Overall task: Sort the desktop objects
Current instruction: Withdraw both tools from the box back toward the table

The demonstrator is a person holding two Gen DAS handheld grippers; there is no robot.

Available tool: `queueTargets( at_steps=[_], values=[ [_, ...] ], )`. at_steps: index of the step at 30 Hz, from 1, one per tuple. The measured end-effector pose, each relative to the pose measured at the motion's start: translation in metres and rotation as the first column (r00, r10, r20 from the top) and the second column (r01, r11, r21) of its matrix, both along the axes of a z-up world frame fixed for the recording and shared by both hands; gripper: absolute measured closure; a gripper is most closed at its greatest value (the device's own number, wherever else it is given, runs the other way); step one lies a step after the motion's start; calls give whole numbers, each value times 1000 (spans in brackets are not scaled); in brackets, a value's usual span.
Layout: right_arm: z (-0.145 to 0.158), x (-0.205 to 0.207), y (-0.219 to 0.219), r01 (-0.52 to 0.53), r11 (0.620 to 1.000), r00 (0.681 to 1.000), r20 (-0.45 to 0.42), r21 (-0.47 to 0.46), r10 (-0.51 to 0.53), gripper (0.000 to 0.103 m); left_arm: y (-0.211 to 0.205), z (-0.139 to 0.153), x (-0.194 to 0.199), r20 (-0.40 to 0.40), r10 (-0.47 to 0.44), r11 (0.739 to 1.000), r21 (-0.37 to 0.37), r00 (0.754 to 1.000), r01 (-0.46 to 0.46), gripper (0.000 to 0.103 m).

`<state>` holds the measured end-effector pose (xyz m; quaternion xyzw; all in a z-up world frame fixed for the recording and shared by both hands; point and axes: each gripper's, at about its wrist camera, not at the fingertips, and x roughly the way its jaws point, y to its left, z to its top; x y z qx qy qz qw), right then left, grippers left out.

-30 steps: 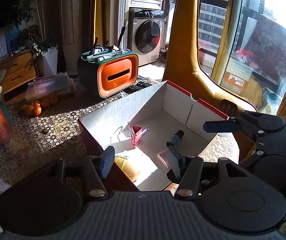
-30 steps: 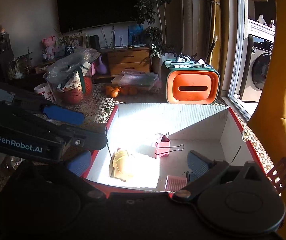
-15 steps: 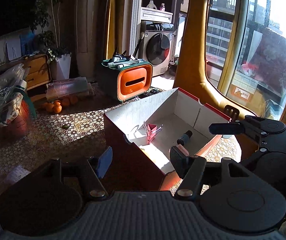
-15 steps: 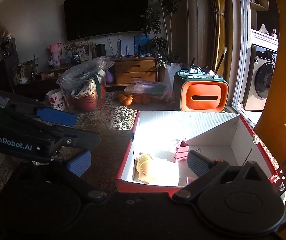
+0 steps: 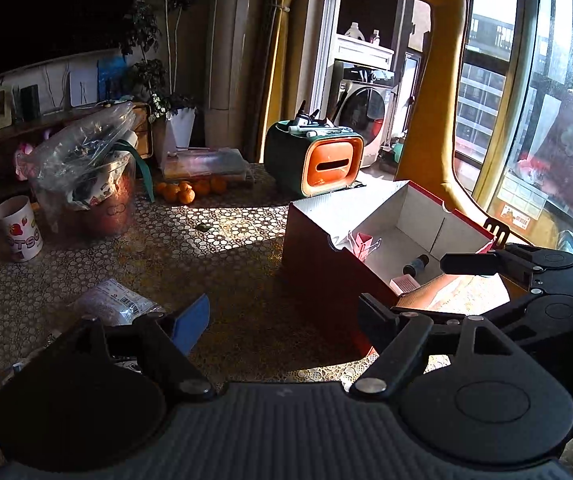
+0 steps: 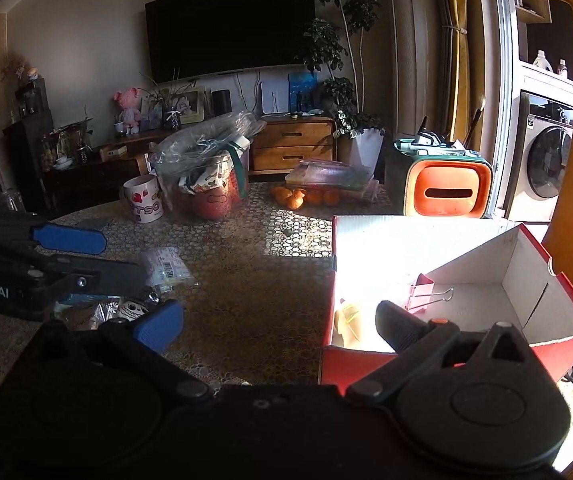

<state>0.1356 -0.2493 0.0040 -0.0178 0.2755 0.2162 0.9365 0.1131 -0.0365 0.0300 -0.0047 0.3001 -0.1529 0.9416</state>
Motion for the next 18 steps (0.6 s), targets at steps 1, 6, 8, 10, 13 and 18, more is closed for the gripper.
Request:
queueTargets(
  at_steps=[1,6,8,10,13,18],
  values=[
    [-1,0,4,-7,1000,1000,-8,0,7,0,5,-1,-2,1,11,1000,-2,1000,-11,21],
    [-4,-5,25,-18,1000,999,-31,-12,17,0,34,-8,-11,5,84,996,-11,996,-84,15],
    [-5,-8,33,-23,1000,999,-31,-8,23,0,46,-12,-14,6,112,994,-13,994,-111,15],
    [-9,-11,42,-23,1000,999,-25,-21,22,0,56,-16,-16,9,136,991,-11,991,-136,15],
    [-14,-16,54,-20,1000,1000,-24,-8,20,0,71,-20,-19,8,169,986,-11,986,-169,15],
    [-23,-23,83,-40,999,999,-28,1,40,0,96,-31,-21,-11,208,978,-23,978,-208,15]
  ],
)
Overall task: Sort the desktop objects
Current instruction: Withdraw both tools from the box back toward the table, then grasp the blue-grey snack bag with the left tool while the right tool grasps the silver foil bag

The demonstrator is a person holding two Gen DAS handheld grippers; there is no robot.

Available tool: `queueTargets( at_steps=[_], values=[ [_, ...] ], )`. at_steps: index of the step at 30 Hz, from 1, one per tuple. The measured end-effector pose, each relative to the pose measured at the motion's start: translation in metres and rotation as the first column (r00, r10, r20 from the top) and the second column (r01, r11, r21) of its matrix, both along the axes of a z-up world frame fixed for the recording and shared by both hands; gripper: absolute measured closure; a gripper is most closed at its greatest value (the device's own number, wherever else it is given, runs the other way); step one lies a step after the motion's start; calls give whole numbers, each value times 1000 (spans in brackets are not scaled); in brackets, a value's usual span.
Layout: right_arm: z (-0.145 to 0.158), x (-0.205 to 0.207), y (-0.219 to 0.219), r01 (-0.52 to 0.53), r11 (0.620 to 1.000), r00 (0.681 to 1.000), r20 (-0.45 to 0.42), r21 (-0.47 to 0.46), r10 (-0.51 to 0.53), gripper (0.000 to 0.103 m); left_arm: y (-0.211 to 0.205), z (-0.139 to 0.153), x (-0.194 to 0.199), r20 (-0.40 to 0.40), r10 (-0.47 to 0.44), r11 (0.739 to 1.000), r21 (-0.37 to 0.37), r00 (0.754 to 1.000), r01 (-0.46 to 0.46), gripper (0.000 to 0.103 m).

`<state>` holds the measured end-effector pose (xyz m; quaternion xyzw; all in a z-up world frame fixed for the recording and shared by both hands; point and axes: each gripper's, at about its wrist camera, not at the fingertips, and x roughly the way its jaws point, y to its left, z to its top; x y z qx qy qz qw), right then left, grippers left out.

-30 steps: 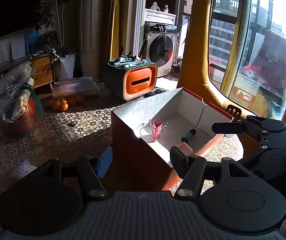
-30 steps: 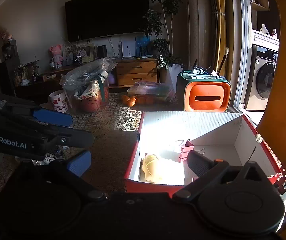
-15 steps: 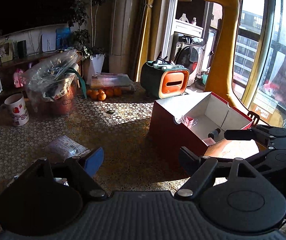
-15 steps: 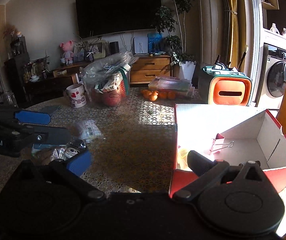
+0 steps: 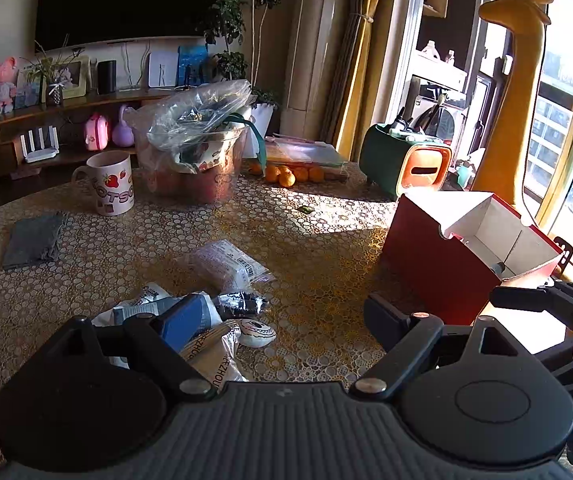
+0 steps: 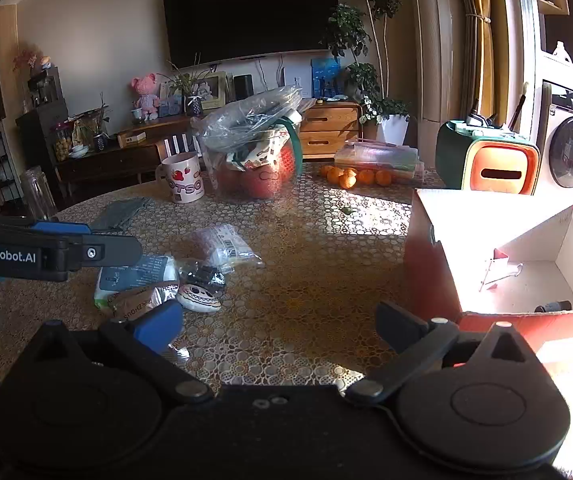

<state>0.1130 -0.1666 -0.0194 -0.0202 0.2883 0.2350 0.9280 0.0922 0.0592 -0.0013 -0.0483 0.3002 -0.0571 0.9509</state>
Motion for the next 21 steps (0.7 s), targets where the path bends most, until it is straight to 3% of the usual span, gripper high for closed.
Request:
queueTargets(
  at_steps=[9,21],
  values=[
    [-10,-13,54,-92,994,995,26,-55,93,1,38,-17,2,-12,46,999,13,999,-46,15],
    [-30,-20,103,-93,991,994,48,-92,98,1,69,-39,17,-38,78,997,11,996,-77,15]
  ],
)
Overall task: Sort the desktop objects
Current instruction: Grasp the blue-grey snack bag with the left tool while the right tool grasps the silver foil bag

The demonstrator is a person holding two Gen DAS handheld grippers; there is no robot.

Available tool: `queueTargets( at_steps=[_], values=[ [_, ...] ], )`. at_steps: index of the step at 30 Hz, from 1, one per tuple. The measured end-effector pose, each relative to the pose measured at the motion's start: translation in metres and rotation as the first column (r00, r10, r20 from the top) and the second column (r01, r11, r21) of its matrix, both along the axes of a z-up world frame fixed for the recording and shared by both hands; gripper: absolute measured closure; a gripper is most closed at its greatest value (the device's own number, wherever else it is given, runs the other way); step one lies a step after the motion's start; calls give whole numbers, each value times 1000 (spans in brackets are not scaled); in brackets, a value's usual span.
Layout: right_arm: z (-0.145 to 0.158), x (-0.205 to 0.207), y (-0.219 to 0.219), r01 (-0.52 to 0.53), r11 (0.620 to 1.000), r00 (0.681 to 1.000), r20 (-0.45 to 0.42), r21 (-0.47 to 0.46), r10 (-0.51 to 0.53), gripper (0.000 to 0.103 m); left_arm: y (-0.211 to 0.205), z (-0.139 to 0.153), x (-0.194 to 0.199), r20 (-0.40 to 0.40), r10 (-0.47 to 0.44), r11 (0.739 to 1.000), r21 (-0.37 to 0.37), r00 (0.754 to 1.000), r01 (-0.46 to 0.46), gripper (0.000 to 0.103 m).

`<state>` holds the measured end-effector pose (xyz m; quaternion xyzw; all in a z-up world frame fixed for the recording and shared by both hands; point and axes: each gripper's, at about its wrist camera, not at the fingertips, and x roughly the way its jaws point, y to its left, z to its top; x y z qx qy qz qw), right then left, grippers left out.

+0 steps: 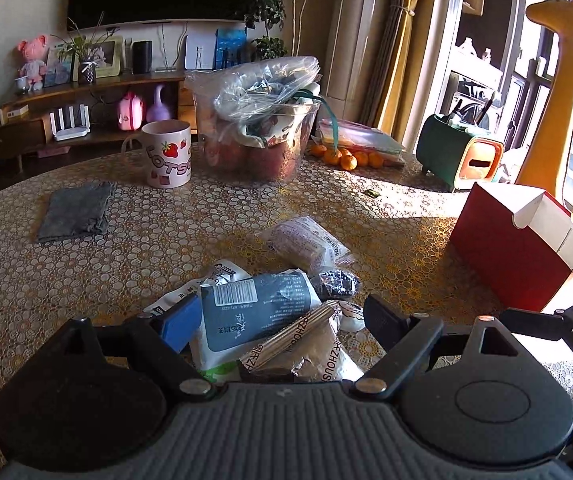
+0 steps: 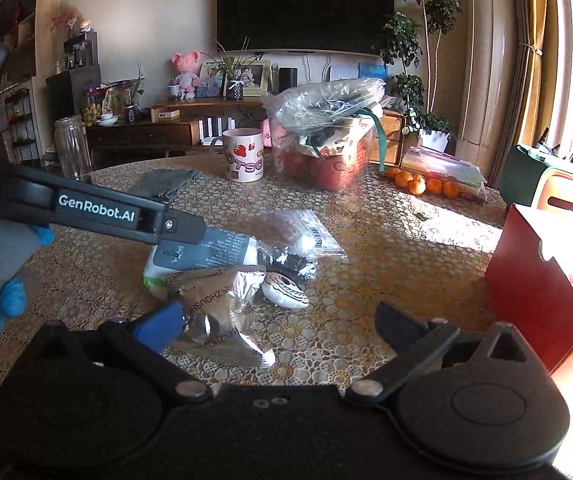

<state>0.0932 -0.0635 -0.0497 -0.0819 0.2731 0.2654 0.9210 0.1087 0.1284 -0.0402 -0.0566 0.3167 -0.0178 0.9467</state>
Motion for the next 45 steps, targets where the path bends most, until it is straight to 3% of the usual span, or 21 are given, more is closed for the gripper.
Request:
queueTargets(
  at_steps=[10,30,35,40,45],
  values=[
    [-21,9,33,-41,999,999,-31,-36,40,3,22,-25,22,-49,32,999,13,998,-32,15],
    [-61,37,75,-65,994,996,-70,-88,59,17,37,-59,55,-109,11,996,-87,994,-20,16],
    [-64,42,81,-79,992,994,-80,-95,72,24,38,-57,55,-107,-10,994,-109,994,-1,32],
    [-66,43,82,-86,992,993,-92,-87,78,34,37,-55,53,-102,-18,994,-108,995,7,42],
    [-64,44,83,-87,993,992,-96,-82,79,38,34,-54,52,-116,-23,996,-91,993,12,63]
  ],
)
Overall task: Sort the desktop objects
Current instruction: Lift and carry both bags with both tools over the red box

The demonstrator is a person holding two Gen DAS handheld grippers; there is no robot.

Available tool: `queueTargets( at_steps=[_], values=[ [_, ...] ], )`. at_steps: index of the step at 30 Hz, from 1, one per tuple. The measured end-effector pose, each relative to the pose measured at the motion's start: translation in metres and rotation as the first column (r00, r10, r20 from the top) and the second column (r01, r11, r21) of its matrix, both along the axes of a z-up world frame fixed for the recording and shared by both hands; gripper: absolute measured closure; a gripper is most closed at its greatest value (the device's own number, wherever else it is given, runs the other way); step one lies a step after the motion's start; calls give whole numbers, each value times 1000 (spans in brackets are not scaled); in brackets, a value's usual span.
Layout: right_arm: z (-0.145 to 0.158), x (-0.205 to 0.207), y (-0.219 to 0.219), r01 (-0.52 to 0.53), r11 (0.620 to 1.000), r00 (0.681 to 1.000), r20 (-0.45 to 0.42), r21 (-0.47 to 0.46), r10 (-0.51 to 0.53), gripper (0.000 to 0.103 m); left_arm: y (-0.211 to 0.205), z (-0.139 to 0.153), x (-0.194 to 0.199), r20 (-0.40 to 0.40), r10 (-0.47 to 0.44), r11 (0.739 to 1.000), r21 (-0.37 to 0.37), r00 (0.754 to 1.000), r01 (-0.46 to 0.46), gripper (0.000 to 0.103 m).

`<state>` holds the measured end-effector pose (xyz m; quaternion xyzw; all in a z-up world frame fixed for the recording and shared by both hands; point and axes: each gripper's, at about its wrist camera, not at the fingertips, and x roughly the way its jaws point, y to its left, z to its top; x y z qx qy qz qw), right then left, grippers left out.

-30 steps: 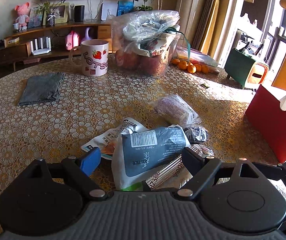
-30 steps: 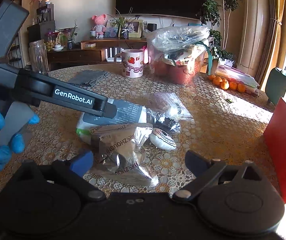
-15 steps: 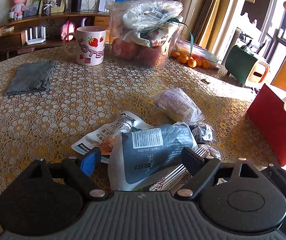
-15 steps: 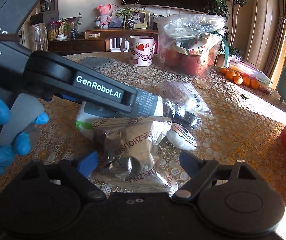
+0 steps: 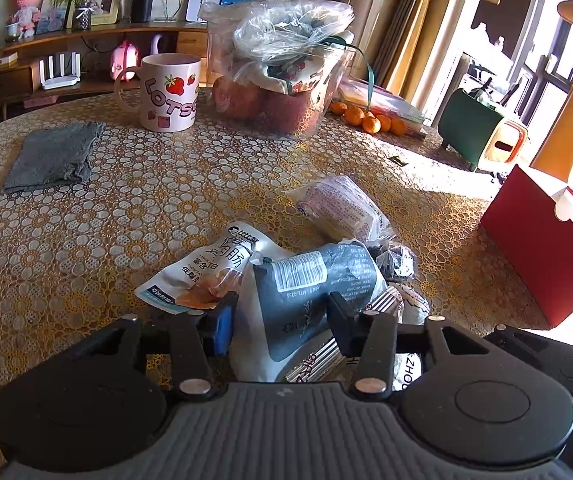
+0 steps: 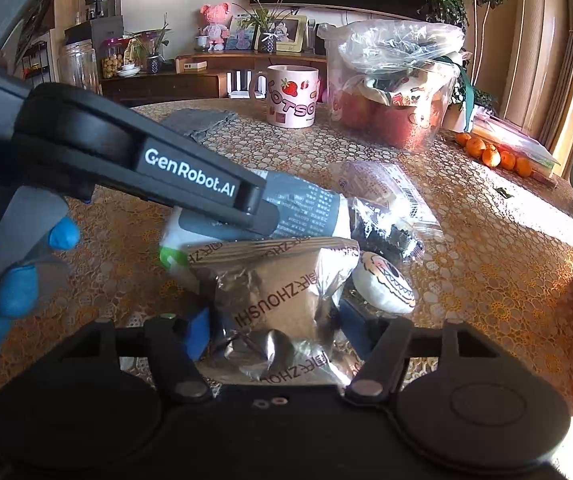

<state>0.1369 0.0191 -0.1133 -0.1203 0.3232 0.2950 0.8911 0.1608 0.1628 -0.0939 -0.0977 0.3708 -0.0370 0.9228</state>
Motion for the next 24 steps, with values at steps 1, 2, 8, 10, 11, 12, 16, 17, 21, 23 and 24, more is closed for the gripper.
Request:
queueTargets(
  at_steps=[1,2,8,10,11,12,16,17,21,23,24],
  values=[
    [0,0,-1,0,1000,1000,-4,2,0,39,-2,0,-1,-4,-2,1000,9,1000,2,65],
    [0,0,-1,0,1000,1000,-7,4,0,40,-3,1,-1,-5,-2,1000,17,1000,3,67],
    [2,-2,-7,1,1000,1000,-17,8,-1,45,-10,6,-9,-6,-2,999,32,1000,2,84],
    [3,-3,-11,1,1000,1000,-19,8,-1,47,-10,8,-12,-4,1,1000,24,1000,-1,86],
    [4,-4,-13,2,1000,1000,-19,9,-2,47,-11,9,-14,-1,4,1000,21,1000,-4,88],
    [5,-5,-15,5,1000,1000,-17,9,-5,47,-12,11,-17,4,10,1000,19,1000,-10,89],
    [10,-10,-26,14,1000,1000,-18,21,-14,48,-16,19,-29,28,29,1000,11,999,-29,90],
    [12,-11,-29,16,1000,1000,-15,22,-16,48,-17,20,-32,32,32,999,8,999,-33,90],
    [19,-16,-44,30,999,1000,-6,38,-30,48,-20,27,-47,44,54,999,0,998,-54,91],
    [23,-18,-51,39,998,999,0,46,-39,48,-22,31,-54,51,59,998,-5,997,-59,91],
    [25,-19,-54,44,998,999,3,49,-44,48,-24,33,-57,54,62,998,-4,997,-62,91]
  ],
)
